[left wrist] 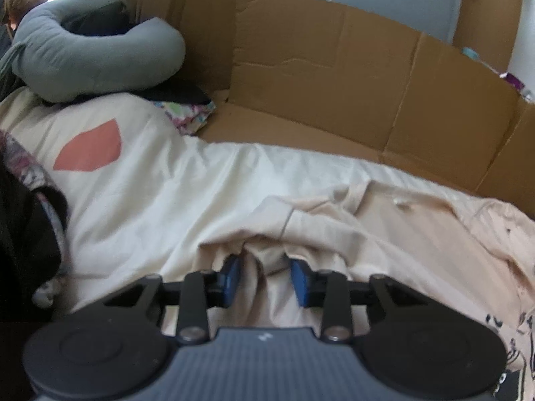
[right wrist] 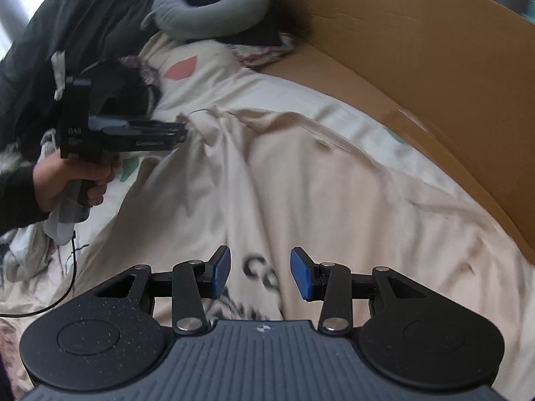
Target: Fold clothes
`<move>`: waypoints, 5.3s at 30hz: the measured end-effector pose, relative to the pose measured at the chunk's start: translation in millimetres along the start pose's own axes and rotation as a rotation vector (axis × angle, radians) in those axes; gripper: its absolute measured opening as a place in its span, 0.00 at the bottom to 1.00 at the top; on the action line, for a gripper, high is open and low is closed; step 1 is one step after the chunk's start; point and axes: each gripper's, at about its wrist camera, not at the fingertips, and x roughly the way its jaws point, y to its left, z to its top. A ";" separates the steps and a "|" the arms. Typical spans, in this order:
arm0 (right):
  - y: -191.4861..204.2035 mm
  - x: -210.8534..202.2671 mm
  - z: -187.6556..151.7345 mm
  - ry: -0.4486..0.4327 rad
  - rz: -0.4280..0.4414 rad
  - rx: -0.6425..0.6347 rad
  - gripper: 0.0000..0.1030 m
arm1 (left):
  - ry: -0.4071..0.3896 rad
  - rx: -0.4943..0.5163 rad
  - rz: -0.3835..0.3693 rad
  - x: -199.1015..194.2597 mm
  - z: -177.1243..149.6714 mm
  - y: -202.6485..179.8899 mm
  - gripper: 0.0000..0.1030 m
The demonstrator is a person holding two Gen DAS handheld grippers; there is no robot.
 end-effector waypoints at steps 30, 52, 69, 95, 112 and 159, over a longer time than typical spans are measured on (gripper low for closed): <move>22.7 131.3 69.1 0.091 -0.128 -0.070 0.30 | 0.004 0.012 0.018 -92.5 50.0 61.5 0.00; 31.3 107.3 88.3 0.058 -0.069 -0.029 0.31 | -0.003 -0.023 -0.102 -115.6 40.6 40.6 0.01; 90.2 144.9 120.6 -0.003 -0.021 -0.196 0.53 | 0.076 -0.168 -0.045 -140.4 -56.1 26.2 0.00; 73.0 142.1 147.0 0.014 0.062 -0.125 0.00 | -0.011 -0.075 0.018 -60.5 -27.9 33.1 0.26; 76.6 142.1 150.0 0.021 0.029 -0.153 0.00 | -0.023 -0.106 0.044 -60.1 -10.6 46.3 0.01; 84.5 128.7 160.7 -0.043 -0.105 -0.168 0.04 | -0.035 -0.427 0.003 -90.5 -57.5 67.0 0.24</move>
